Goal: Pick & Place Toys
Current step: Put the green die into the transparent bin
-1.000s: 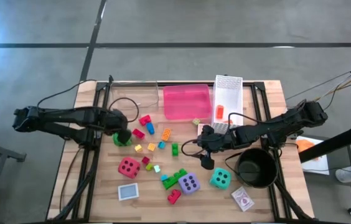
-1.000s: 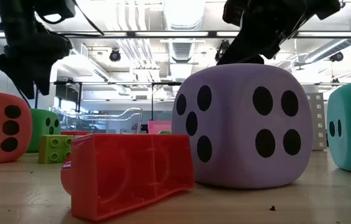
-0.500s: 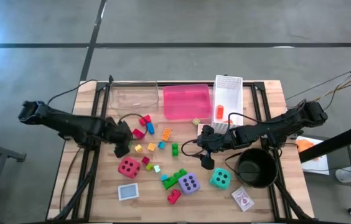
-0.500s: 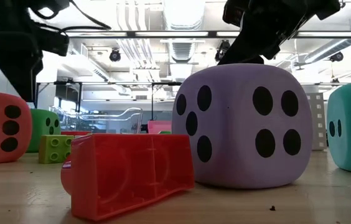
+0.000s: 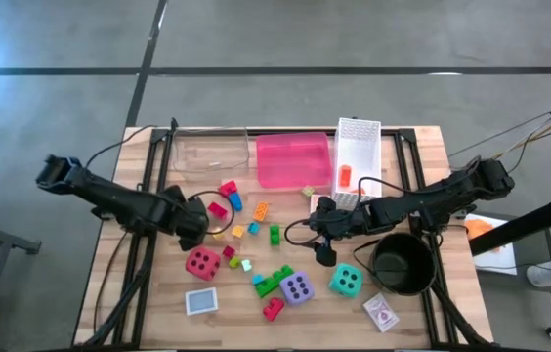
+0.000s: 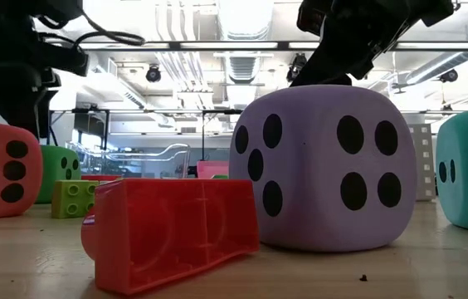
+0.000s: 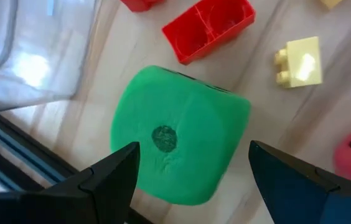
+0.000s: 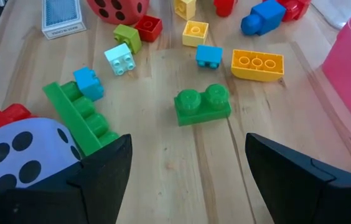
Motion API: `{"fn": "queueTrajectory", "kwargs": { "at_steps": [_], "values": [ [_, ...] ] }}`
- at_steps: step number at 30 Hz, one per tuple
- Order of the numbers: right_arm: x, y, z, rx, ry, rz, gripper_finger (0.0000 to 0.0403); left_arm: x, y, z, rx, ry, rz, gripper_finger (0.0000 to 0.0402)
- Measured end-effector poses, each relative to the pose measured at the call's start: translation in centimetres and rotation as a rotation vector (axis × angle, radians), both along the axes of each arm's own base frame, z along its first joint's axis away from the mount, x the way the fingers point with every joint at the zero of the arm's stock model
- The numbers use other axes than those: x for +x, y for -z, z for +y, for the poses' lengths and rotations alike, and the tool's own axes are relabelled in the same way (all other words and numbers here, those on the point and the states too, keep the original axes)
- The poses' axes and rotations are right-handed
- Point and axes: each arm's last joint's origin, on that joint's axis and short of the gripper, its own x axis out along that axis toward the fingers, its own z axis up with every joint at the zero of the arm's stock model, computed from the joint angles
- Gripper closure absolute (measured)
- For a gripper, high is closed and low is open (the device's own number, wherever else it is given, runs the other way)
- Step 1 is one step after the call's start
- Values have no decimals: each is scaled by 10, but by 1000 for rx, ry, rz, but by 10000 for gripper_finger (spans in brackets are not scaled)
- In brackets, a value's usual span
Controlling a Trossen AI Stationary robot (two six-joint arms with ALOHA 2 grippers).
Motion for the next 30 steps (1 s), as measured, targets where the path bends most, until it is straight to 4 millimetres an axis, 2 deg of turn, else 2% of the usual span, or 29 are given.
{"fn": "queueTrajectory", "kwargs": {
  "at_steps": [10,21,30],
  "values": [
    [-1,2,0,-1,-1,7,97,11,20,-6,74,42,127,99],
    [-3,6,-1,-3,-1,18,97,17,39,-7,107,43,169,99],
    [-3,5,-1,-2,0,15,97,17,40,-7,120,28,147,99]
  ]
}}
